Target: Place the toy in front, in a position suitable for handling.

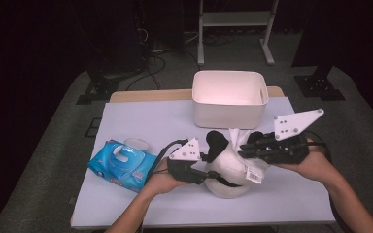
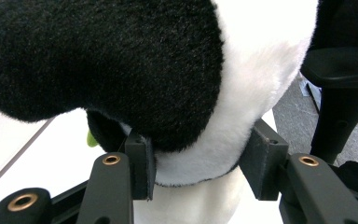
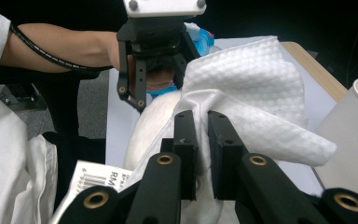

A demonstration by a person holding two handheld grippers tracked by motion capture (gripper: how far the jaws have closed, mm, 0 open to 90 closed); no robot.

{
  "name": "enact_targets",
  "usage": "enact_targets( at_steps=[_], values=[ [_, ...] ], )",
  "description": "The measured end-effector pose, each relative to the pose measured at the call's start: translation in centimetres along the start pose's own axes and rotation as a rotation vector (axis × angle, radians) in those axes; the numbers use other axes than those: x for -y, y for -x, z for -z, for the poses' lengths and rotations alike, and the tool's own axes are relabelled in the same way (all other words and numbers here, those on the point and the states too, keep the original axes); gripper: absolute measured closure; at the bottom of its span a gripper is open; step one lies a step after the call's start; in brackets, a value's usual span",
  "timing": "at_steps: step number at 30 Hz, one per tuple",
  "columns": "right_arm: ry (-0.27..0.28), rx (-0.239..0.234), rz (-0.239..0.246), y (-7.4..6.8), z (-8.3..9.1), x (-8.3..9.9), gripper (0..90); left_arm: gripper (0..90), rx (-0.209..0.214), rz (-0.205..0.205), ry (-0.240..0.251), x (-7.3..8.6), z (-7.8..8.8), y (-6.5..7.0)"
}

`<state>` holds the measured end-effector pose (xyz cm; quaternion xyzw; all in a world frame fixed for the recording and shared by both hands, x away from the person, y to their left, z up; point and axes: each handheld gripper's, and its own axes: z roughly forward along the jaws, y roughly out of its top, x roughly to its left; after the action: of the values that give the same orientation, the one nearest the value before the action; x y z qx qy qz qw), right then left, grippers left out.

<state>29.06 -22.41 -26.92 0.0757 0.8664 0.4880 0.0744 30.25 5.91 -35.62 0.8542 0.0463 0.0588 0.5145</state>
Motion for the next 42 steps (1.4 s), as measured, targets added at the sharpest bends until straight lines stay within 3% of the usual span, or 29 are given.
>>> enact_targets(
  at_steps=[6,12,19,24,26,27,31,34,37,42],
  values=[
    [-0.018,0.022,-0.03,0.5,0.7,0.6,82.1,51.8,0.001,-0.011,-0.006,-0.1,0.0,0.2],
    [-0.039,0.018,0.009,0.1,-0.1,-0.6,82.0,51.0,0.013,-0.022,-0.011,-0.5,-0.3,0.5],
    [-0.046,-0.009,-0.009,-0.3,-0.1,1.0,82.2,31.0,0.071,0.068,0.013,-0.2,0.2,-0.3],
    [-0.047,-0.013,-0.012,-0.9,0.4,1.6,82.2,24.2,0.084,0.056,0.012,-0.9,-0.4,0.0],
    [-0.052,-0.011,-0.006,-1.2,0.6,1.7,82.2,25.9,0.088,0.034,0.02,-1.2,-0.8,0.4],
    [-0.057,-0.003,-0.005,-1.4,0.7,1.8,82.2,37.7,0.087,0.002,0.028,-1.4,-1.0,0.7],
    [-0.049,0.017,0.0,-1.5,0.9,1.3,82.2,48.0,0.07,-0.007,0.033,-1.7,-1.1,1.1],
    [-0.05,0.013,0.005,-1.4,0.5,0.7,82.3,48.9,0.068,-0.028,0.027,-2.0,-1.3,1.6],
    [-0.082,0.013,0.041,-1.1,-0.8,-0.9,82.3,49.9,0.07,-0.043,0.019,-2.1,-1.5,1.9],
    [-0.091,0.009,0.03,-0.1,-2.0,-2.0,82.3,50.3,0.08,-0.047,0.023,-2.0,-1.5,2.1]
  ],
)
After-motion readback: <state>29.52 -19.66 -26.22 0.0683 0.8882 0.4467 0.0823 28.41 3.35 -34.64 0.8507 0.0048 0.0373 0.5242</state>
